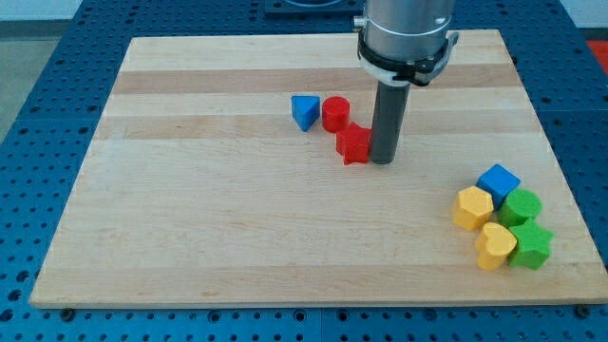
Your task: Nudge the red blocks to the slightly bottom side
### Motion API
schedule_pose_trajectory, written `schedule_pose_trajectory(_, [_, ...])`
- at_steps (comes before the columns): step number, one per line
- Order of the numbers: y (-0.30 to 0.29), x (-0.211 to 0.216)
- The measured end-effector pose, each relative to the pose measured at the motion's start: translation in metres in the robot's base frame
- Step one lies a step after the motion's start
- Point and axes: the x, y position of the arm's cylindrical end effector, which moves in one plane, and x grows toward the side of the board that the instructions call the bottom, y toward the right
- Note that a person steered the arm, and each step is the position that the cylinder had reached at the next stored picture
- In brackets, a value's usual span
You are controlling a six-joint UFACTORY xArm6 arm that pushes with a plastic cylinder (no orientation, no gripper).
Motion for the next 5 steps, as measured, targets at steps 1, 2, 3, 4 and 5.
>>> schedule_pose_trajectory(1, [-0.002,0.0])
schedule_pose_trajectory(2, [-0.013,-0.002])
schedule_pose_trajectory(3, [-0.025,-0.01])
schedule_pose_trajectory(4, [-0.037,-0.017])
schedule_pose_trajectory(5, [-0.045,-0.019])
